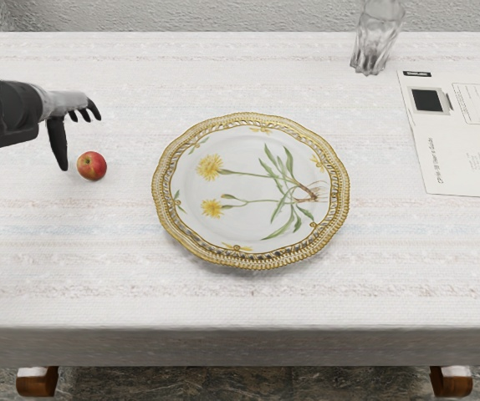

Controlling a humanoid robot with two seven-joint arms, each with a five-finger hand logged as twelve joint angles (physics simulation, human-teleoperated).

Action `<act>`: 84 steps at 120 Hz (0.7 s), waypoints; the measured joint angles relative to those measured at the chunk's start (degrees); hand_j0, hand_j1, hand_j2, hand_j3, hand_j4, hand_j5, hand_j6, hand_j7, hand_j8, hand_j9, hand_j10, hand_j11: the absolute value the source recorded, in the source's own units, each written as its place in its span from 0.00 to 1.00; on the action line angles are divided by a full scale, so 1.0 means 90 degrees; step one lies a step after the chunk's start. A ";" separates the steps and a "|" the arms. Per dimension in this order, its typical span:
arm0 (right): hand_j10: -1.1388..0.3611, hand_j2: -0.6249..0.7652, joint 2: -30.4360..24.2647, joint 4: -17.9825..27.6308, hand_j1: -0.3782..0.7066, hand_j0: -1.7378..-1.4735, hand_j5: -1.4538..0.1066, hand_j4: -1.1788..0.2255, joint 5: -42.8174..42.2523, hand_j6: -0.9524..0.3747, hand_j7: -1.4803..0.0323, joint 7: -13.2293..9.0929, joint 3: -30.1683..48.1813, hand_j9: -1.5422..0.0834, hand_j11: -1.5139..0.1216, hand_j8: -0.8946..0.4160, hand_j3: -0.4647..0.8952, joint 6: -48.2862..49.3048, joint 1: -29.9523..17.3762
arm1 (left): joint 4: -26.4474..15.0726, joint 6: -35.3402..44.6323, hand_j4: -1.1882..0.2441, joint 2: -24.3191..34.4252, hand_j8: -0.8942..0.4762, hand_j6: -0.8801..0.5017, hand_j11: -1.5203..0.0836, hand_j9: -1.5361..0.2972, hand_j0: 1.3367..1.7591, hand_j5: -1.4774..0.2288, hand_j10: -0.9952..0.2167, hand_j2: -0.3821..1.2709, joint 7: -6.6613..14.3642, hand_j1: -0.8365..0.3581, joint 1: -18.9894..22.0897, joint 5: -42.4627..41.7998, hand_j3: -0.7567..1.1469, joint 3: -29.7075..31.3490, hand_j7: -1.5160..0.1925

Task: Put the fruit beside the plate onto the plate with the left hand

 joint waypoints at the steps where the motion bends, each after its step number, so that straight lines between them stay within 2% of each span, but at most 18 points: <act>1: 0.74 0.44 0.0000 0.0000 0.06 0.30 0.90 0.82 0.0000 0.69 0.95 0.0000 0.0000 0.92 0.90 0.66 0.34 0.0000 0.0000 | 0.0000 0.0003 0.65 -0.0044 0.46 0.45 0.74 0.66 0.76 0.67 0.61 0.26 0.0011 0.74 0.0004 0.0018 0.40 0.0009 0.69; 14: 0.74 0.44 0.0000 0.0000 0.06 0.30 0.90 0.82 0.0001 0.69 0.95 0.0000 0.0000 0.92 0.90 0.66 0.34 0.0000 0.0000 | 0.0007 0.0023 0.65 -0.0106 0.46 0.45 0.74 0.66 0.76 0.67 0.61 0.26 0.0178 0.74 0.0002 0.0155 0.40 0.0117 0.69; 26: 0.74 0.44 0.0000 0.0000 0.06 0.30 0.90 0.82 0.0000 0.69 0.95 0.0000 0.0000 0.92 0.90 0.66 0.34 0.0000 0.0000 | 0.0000 0.0030 0.63 -0.0282 0.44 0.42 0.71 0.63 0.76 0.65 0.58 0.27 0.0459 0.70 0.0036 0.0191 0.40 0.0162 0.67; 38: 0.74 0.44 0.0000 0.0000 0.06 0.30 0.90 0.82 0.0000 0.69 0.95 0.0000 0.0000 0.92 0.90 0.66 0.34 0.0000 0.0000 | 0.0013 0.0035 0.61 -0.0368 0.42 0.41 0.69 0.61 0.76 0.63 0.56 0.27 0.0580 0.68 0.0057 0.0203 0.40 0.0180 0.65; 60: 0.74 0.44 0.0000 0.0001 0.06 0.30 0.90 0.82 0.0000 0.69 0.95 0.0000 0.0000 0.92 0.90 0.66 0.34 0.0000 0.0000 | 0.0149 0.0041 0.59 -0.0565 0.40 0.39 0.67 0.60 0.76 0.61 0.54 0.27 0.0628 0.66 0.0096 0.0197 0.40 0.0192 0.63; 84: 0.74 0.44 0.0000 0.0000 0.06 0.30 0.90 0.82 0.0001 0.69 0.95 0.0000 0.0000 0.92 0.90 0.66 0.34 0.0000 0.0000 | 0.0425 0.0237 0.59 -0.0773 0.40 0.38 0.67 0.59 0.76 0.60 0.53 0.27 0.0519 0.65 0.0176 0.0224 0.40 0.0258 0.62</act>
